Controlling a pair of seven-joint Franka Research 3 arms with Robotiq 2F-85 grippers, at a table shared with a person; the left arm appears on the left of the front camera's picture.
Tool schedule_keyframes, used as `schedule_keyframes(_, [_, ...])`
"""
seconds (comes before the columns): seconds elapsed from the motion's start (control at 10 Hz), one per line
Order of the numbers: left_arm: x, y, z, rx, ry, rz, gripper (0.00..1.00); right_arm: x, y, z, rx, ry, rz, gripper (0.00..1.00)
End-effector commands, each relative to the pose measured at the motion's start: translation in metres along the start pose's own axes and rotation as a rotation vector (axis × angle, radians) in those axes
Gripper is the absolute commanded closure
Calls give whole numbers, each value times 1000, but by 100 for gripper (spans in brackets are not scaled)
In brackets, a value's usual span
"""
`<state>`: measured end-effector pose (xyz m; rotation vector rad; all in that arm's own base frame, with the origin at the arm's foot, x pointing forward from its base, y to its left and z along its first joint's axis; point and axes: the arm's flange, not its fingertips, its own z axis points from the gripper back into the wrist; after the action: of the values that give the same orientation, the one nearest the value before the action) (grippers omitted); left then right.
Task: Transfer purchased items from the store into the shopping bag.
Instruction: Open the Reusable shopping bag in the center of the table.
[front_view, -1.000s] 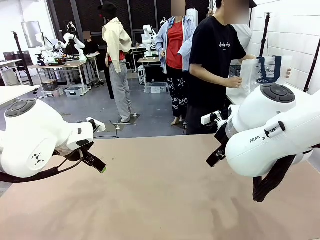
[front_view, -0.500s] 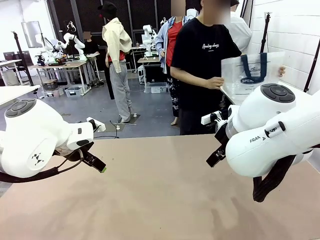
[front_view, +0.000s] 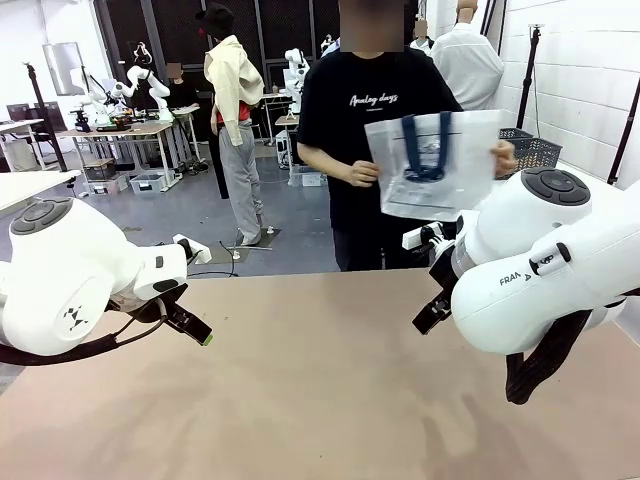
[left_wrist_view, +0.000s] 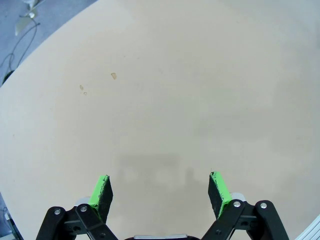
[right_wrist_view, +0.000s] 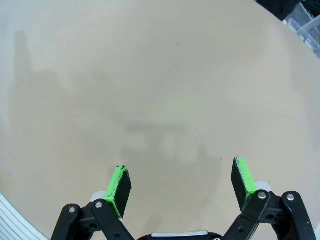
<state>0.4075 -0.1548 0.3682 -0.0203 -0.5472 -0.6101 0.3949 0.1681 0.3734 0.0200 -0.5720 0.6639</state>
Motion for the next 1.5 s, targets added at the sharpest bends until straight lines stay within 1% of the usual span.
schedule_keyframes(0.0, [-1, 1, 0, 0, 0, 4, 0, 0, 0, 0, 0, 0, -1, 0])
schedule_keyframes(1.4, [-1, 1, 0, 0, 0, 4, 0, 0, 0, 0, 0, 0, -1, 0])
